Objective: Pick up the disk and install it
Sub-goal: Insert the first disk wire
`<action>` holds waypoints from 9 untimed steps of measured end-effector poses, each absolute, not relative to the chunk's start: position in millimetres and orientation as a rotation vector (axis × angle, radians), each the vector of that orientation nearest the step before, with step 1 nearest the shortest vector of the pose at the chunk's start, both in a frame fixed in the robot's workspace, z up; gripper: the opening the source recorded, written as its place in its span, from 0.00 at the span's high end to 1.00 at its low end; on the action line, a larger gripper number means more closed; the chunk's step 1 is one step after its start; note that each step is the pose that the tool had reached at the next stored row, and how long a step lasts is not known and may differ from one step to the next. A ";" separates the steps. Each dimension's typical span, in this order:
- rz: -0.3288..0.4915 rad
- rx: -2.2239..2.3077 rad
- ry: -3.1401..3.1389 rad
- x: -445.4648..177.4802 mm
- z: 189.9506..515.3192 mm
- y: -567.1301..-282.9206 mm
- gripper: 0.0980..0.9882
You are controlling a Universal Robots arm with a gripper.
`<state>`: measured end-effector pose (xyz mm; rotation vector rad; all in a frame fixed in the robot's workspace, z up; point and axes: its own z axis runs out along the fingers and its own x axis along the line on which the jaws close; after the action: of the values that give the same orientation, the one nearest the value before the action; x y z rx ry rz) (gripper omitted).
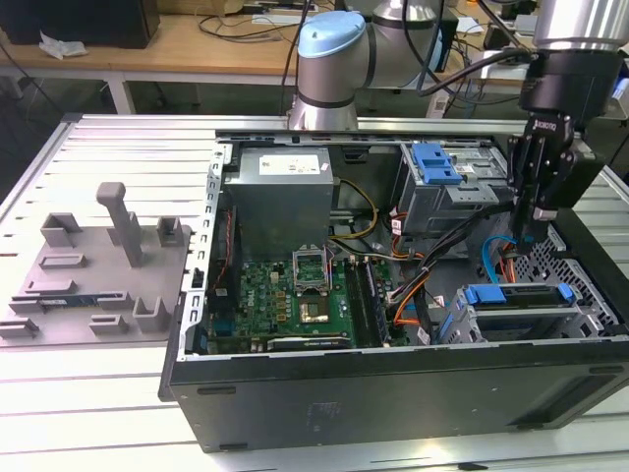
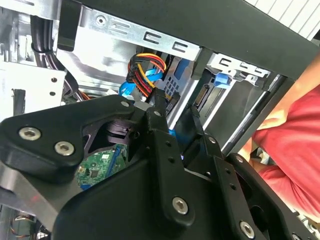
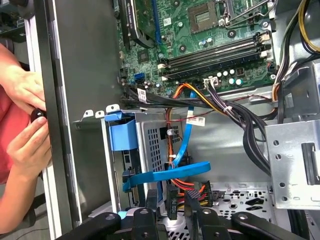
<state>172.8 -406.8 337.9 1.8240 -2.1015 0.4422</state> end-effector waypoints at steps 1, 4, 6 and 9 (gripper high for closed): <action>0.442 1.824 -2.101 172.8 337.7 -406.7 0.71; 0.442 1.824 -2.102 172.8 337.4 -405.9 0.71; 0.443 1.822 -2.102 172.8 336.1 -403.6 0.93; 0.407 1.843 -2.124 172.2 347.1 -426.0 0.93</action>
<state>172.2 -426.0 347.1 1.8434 -2.1237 0.4069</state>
